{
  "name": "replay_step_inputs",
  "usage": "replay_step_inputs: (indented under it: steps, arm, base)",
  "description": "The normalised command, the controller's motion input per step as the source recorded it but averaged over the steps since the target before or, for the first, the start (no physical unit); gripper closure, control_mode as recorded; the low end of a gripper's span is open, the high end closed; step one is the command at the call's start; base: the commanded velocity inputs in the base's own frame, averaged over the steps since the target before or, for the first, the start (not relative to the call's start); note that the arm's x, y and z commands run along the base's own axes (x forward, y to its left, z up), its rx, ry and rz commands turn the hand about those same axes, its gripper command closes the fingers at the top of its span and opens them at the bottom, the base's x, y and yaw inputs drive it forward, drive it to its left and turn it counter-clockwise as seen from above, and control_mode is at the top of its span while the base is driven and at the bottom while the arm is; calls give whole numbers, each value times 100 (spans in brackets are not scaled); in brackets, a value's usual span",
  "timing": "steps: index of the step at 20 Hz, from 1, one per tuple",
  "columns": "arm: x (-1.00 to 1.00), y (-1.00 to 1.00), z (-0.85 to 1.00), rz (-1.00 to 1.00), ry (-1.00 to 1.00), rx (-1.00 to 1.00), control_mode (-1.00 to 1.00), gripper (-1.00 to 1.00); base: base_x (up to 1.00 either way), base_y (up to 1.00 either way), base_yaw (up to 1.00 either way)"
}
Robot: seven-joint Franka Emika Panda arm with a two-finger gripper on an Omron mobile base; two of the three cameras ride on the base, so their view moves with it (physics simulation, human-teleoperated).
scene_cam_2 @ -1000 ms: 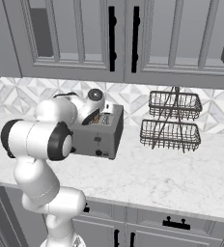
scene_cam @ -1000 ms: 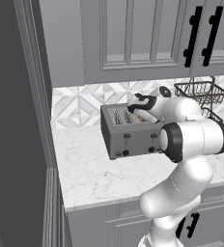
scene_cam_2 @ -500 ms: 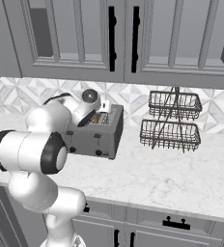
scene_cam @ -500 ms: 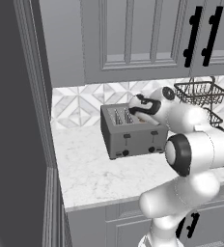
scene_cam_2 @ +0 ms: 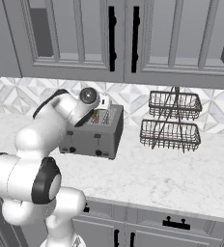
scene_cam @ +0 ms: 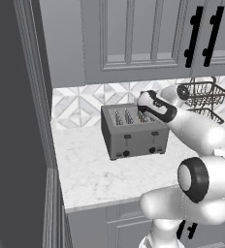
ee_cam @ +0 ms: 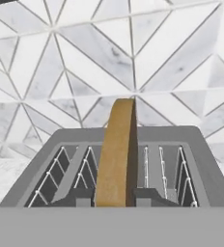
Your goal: Start the toaster. Once the lever pops up, take the bread to the plate on the dining counter.
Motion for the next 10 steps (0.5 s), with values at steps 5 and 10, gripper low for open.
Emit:
replay_step_inputs:
  steps: [5,10]
  arm:
    - [-77,-8,9,6,0,9,-100,100]
    - [-100,-25,59,19,0,22,-100,100]
  base:
    - [0,0,0]
    - [0,0,0]
